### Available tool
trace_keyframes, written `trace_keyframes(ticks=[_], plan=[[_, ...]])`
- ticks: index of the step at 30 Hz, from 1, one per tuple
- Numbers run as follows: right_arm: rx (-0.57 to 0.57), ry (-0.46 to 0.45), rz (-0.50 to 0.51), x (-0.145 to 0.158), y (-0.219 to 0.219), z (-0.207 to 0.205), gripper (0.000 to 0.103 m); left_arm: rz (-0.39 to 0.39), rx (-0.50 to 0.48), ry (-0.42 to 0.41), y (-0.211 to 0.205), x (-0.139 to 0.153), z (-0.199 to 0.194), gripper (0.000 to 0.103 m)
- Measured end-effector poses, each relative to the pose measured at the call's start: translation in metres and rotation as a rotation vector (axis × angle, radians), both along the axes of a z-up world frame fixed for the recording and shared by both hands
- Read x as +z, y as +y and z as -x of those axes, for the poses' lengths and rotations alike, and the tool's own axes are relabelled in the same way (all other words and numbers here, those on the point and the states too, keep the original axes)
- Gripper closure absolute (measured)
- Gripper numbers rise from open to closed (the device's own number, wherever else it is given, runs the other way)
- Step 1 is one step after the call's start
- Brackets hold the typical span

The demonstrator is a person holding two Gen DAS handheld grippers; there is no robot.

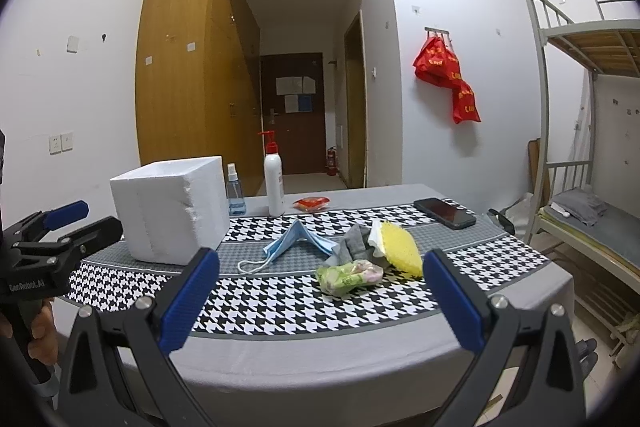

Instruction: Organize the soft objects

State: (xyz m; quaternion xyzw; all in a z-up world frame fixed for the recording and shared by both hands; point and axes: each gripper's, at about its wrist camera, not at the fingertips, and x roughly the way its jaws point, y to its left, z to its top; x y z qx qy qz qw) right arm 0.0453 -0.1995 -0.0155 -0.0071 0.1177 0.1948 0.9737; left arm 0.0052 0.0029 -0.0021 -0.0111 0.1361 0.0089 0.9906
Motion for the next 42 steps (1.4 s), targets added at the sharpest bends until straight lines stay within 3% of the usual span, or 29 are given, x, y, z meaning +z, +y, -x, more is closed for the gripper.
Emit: trace_keyframes(ticks=[19,42], plan=[[-0.004,0.005,0.005,0.006,-0.005,-0.007,0.000,-0.001,-0.019,-0.001,-0.006,0.004,-0.007,0.001],[-0.055,0.092,0.036,-0.006,-0.009,-0.070,0.000,-0.005,-0.067,0.104,-0.013,-0.007,-0.076,0.001]])
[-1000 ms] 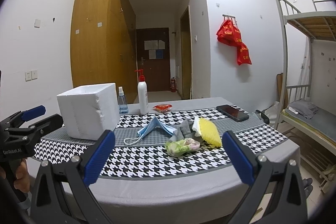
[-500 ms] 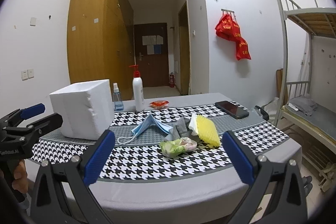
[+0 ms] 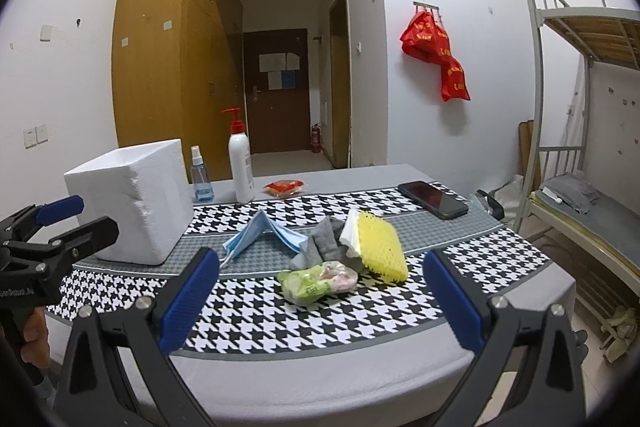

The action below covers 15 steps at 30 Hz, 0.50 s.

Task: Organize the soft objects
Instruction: 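Grasp the blue mask with the left tool while the right tool grasps the yellow foam net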

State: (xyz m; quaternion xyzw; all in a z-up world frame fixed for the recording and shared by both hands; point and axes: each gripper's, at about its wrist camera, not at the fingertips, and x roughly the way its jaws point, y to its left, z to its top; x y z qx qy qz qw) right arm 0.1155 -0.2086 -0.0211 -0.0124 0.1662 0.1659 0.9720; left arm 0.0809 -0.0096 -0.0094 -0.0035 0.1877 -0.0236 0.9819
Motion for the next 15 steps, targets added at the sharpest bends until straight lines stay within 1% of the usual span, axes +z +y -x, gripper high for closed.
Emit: trace_keyframes(ticks=[3,7,15], plan=[[0.000,0.016,0.006,-0.001,0.001,-0.010,0.000,-0.008,-0.018,0.029,-0.003,-0.003,-0.010,0.001],[-0.012,0.034,0.010,-0.007,-0.003,-0.022,0.000,-0.024,-0.016,0.055,-0.007,-0.007,-0.024,0.001],[-0.023,0.079,0.014,-0.017,-0.007,-0.047,0.000,-0.026,-0.033,0.102,-0.011,-0.014,-0.054,0.001]])
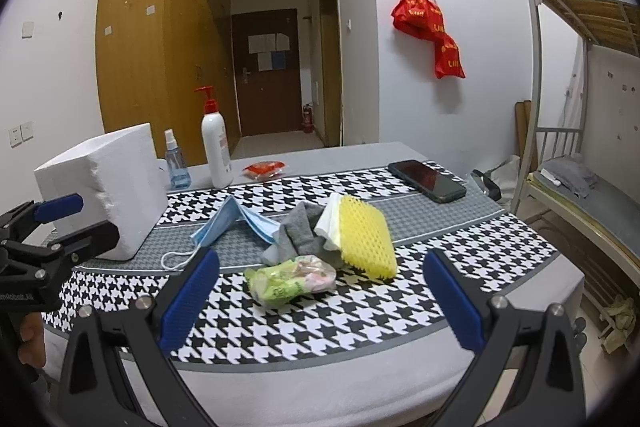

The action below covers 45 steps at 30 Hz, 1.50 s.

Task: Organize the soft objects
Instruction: 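Grasp the blue mask with the left tool while the right tool grasps the yellow foam net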

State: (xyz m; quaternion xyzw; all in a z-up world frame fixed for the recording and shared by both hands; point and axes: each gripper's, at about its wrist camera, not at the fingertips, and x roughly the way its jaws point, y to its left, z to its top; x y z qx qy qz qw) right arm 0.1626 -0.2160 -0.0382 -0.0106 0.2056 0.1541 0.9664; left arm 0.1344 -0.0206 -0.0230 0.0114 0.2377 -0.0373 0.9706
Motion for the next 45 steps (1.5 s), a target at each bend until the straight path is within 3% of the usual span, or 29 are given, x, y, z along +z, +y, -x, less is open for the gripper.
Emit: trace_keyframes(ticks=[17,26,33,41,45], plan=[[-0.027,0.051,0.036,-0.011,-0.013,-0.036,0.000,-0.025,0.003,0.135,-0.007,-0.021,-0.070,0.001],[-0.039,0.082,0.015,-0.019,-0.024,-0.049,0.000,-0.014,0.018,0.205,-0.009,-0.028,-0.119,0.008],[-0.061,0.105,0.013,-0.024,-0.034,-0.056,0.000,0.000,0.001,0.327,-0.003,-0.050,-0.149,0.033],[-0.041,0.124,0.057,-0.024,-0.032,-0.072,0.000,0.009,0.001,0.361,0.003,-0.058,-0.156,0.045],[-0.017,0.150,0.069,-0.028,-0.030,-0.087,0.000,0.012,-0.017,0.374,0.003,-0.064,-0.161,0.063]])
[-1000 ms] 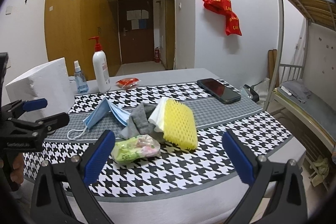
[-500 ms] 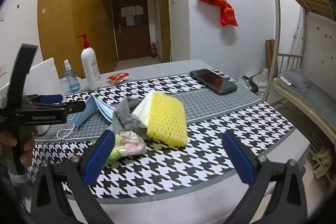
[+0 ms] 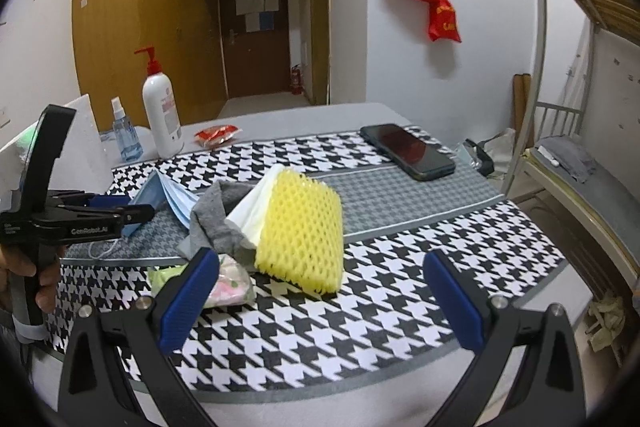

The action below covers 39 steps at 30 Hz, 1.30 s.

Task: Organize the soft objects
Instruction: 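Grasp the blue mask with the left tool while the right tool grasps the yellow foam net, then lift the blue mask with the left tool while the right tool lifts the yellow net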

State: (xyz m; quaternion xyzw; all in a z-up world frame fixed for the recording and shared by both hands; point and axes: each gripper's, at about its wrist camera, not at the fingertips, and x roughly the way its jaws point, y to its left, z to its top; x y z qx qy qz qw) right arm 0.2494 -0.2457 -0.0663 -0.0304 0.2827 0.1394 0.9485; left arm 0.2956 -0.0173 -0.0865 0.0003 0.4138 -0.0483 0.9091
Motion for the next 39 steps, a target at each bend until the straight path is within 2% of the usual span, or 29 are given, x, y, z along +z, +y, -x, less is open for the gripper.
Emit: trace_keyframes(ticks=[1,4,9,14,16,18,19,20,23,25,30,32,36,39], plan=[[0.011,0.013,-0.003,-0.002,0.000,-0.005,0.000,-0.004,0.002,0.007,0.000,-0.002,-0.002,0.070],[0.034,0.056,-0.015,-0.010,0.002,-0.018,0.000,-0.011,0.012,0.022,0.002,-0.007,-0.005,0.078],[0.052,0.091,-0.027,-0.018,0.006,-0.033,0.000,-0.035,0.009,0.001,0.000,-0.005,-0.003,0.091],[0.054,0.087,-0.034,-0.016,0.004,-0.039,0.000,-0.047,0.001,-0.006,-0.001,-0.006,-0.002,0.092],[0.055,0.094,-0.028,-0.017,0.003,-0.042,0.007,-0.058,-0.006,-0.008,-0.003,-0.007,-0.002,0.092],[0.062,0.114,-0.027,-0.019,0.004,-0.048,0.028,-0.060,-0.010,-0.012,-0.004,-0.007,-0.002,0.092],[0.061,0.130,-0.019,-0.021,0.004,-0.051,0.033,-0.058,-0.013,-0.012,-0.004,-0.006,-0.001,0.092],[0.059,0.136,-0.009,-0.023,0.005,-0.053,0.036,-0.057,-0.013,-0.013,-0.004,-0.006,-0.001,0.092],[0.073,0.151,0.002,-0.027,0.008,-0.054,0.036,-0.057,-0.012,-0.014,-0.004,-0.006,-0.001,0.092],[0.077,0.154,0.018,-0.028,0.011,-0.056,0.041,-0.057,-0.012,-0.013,-0.005,-0.006,0.000,0.092],[0.053,0.186,0.046,-0.034,0.009,-0.062,0.066,-0.050,-0.014,-0.012,-0.004,-0.005,0.001,0.092],[0.040,0.188,0.049,-0.036,0.006,-0.064,0.071,-0.049,-0.017,-0.013,-0.004,-0.005,0.002,0.092],[0.032,0.186,0.043,-0.036,0.000,-0.065,0.087,-0.043,-0.023,-0.021,-0.004,-0.003,0.005,0.092],[0.031,0.192,0.008,-0.034,-0.007,-0.064,0.090,-0.034,-0.025,-0.033,-0.003,0.001,0.008,0.092]])
